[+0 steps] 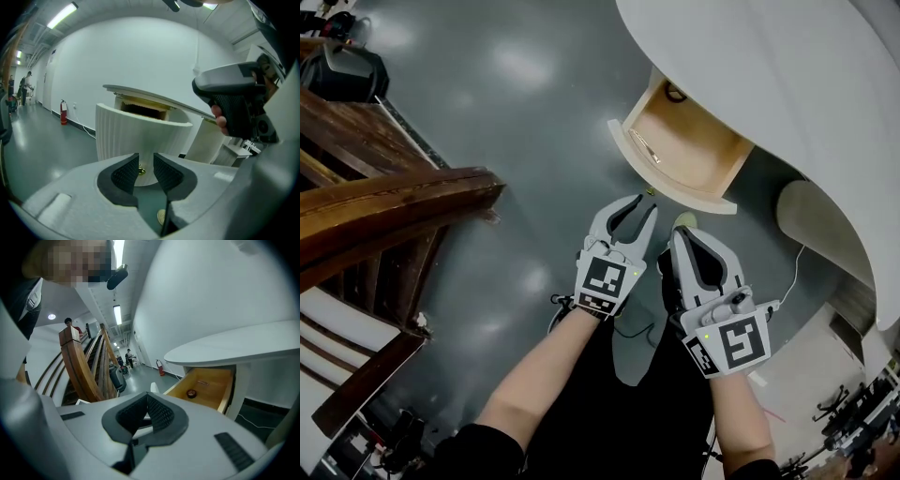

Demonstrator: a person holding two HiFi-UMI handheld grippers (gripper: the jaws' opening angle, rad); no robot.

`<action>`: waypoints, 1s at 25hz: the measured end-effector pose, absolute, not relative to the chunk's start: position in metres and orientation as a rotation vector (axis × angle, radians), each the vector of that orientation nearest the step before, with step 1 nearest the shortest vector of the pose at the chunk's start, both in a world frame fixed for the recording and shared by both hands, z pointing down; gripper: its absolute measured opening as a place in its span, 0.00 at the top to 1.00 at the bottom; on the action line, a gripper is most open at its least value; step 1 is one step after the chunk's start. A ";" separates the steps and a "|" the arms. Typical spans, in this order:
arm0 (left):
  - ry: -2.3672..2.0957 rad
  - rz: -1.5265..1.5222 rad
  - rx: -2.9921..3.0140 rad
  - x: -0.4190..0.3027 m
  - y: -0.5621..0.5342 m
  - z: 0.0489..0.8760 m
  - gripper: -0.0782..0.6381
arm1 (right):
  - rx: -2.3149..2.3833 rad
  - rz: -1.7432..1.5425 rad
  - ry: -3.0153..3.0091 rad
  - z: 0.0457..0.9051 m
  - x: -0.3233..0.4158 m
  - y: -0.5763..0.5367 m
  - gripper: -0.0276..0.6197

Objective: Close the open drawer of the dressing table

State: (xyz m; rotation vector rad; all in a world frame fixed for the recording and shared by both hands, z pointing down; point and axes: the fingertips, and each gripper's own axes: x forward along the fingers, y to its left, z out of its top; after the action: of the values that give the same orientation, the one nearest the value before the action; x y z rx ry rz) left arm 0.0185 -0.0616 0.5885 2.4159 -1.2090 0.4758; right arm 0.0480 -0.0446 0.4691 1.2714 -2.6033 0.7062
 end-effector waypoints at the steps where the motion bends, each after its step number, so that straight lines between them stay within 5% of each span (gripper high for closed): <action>1: -1.217 0.485 2.412 0.019 -0.063 0.596 0.77 | 1.272 0.710 -2.602 0.474 0.049 -0.046 0.93; 25: -1.257 0.501 2.438 0.034 -0.106 0.640 0.75 | 1.287 0.787 -2.576 0.510 0.065 -0.078 0.93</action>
State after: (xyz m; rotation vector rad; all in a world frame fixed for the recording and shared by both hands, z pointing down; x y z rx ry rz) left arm 0.0338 -0.1062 0.6401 2.4380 -1.2574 0.5014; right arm 0.0654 -0.0780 0.5099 1.2873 -2.5762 0.7874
